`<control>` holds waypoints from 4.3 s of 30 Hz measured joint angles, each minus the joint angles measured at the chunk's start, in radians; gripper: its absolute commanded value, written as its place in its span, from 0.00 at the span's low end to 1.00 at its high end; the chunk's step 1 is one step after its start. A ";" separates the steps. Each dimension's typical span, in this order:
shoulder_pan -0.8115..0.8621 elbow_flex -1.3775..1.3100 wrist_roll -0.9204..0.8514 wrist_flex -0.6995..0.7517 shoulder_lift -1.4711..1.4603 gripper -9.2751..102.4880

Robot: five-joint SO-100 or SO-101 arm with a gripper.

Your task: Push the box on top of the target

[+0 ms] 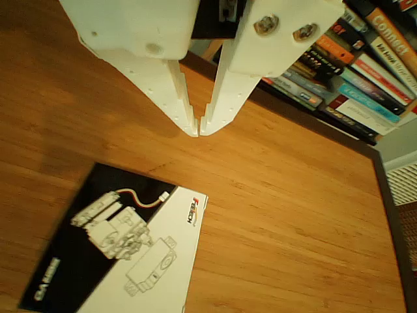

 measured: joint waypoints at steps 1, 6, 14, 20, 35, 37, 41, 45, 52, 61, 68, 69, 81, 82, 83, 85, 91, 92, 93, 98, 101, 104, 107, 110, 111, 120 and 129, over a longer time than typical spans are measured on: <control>0.008 0.000 -0.002 -0.012 -0.005 0.08; 0.049 0.041 -0.034 -0.054 -0.006 0.08; 0.087 0.166 -0.092 -0.092 0.037 0.08; 0.098 0.178 -0.107 -0.103 0.049 0.08; 0.183 0.190 -0.201 -0.106 0.055 0.08; 0.183 0.190 -0.212 -0.112 0.055 0.08; 0.207 0.190 -0.216 -0.126 0.055 0.08; 0.215 0.190 -0.238 -0.130 0.054 0.08; 0.261 0.190 -0.281 -0.149 0.040 0.08; 0.305 0.190 -0.327 -0.179 0.008 0.08; 0.333 0.190 -0.344 -0.196 0.003 0.08; 0.342 0.190 -0.344 -0.199 0.003 0.08; 0.341 0.193 -0.311 -0.210 -0.029 0.08; 0.341 0.193 -0.308 -0.210 -0.029 0.08; 0.341 0.193 -0.304 -0.210 -0.029 0.08; 0.330 0.184 -0.298 -0.209 -0.029 0.08; 0.322 0.117 -0.291 -0.187 -0.043 0.08; 0.324 0.103 -0.291 -0.181 -0.051 0.08; 0.325 0.091 -0.291 -0.176 -0.060 0.08; 0.324 0.037 -0.291 -0.164 -0.101 0.08; 0.325 0.020 -0.291 -0.164 -0.124 0.08; 0.339 0.006 -0.298 -0.164 -0.138 0.08; 0.356 0.005 -0.304 -0.170 -0.138 0.08; 0.359 0.003 -0.307 -0.173 -0.138 0.08; 0.360 0.003 -0.307 -0.173 -0.138 0.08; 0.370 0.003 -0.311 -0.150 -0.138 0.08; 0.350 0.034 -0.319 -0.124 -0.092 0.08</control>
